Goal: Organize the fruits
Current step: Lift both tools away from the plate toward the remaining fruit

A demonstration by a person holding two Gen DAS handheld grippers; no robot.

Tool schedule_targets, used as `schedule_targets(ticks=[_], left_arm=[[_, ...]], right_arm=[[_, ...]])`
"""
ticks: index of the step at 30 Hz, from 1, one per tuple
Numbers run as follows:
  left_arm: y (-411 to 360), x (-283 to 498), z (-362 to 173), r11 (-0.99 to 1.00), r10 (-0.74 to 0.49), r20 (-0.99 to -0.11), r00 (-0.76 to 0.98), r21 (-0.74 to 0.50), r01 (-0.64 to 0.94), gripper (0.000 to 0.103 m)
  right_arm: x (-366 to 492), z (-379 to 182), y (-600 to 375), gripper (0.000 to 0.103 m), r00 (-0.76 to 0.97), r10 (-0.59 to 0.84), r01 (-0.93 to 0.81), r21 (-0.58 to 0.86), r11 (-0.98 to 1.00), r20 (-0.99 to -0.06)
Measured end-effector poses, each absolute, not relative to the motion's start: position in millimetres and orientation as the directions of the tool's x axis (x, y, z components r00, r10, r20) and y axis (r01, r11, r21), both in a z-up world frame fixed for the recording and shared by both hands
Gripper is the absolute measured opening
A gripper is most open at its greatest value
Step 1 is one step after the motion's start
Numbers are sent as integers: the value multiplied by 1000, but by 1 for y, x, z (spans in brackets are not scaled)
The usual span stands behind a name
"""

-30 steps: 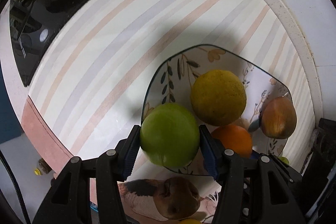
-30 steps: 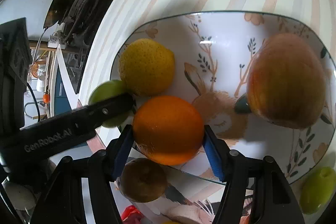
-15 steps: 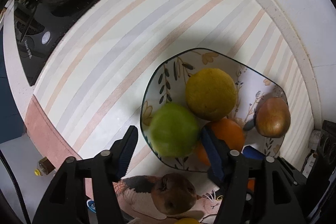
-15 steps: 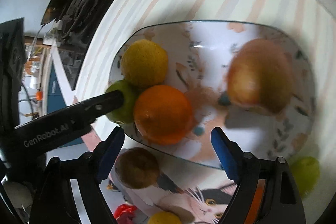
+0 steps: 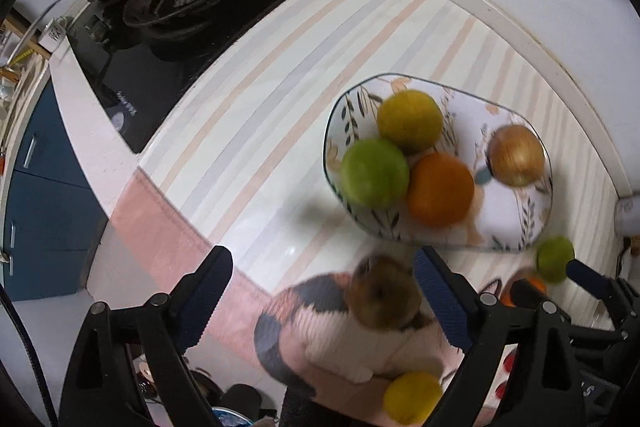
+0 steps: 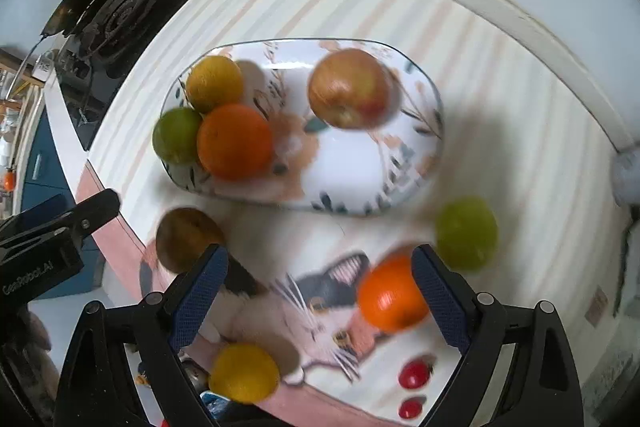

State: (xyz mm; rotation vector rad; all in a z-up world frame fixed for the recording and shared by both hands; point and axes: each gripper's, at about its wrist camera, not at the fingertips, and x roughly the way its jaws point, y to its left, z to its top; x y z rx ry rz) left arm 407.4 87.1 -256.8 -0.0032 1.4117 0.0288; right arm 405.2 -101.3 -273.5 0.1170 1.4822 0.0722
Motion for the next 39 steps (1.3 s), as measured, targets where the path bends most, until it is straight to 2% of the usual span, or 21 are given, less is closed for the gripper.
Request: schedule_targets(ticks=[11,27,39], left_arm=[[81,336,-196,998,2,-953,304,22,64,93],[65,260,-116,997,-32,-894,447,1,74,93],[52,239,-103,998,-44,-894,446,-20,58,93]], right_arm=[[326,-213,-110,95,207,64,51,76,996,-976],[256,-112,-127,95,357,118,-14,122,992,-926],[244,-99,-147,95,364,186,-18,193,981,-913]])
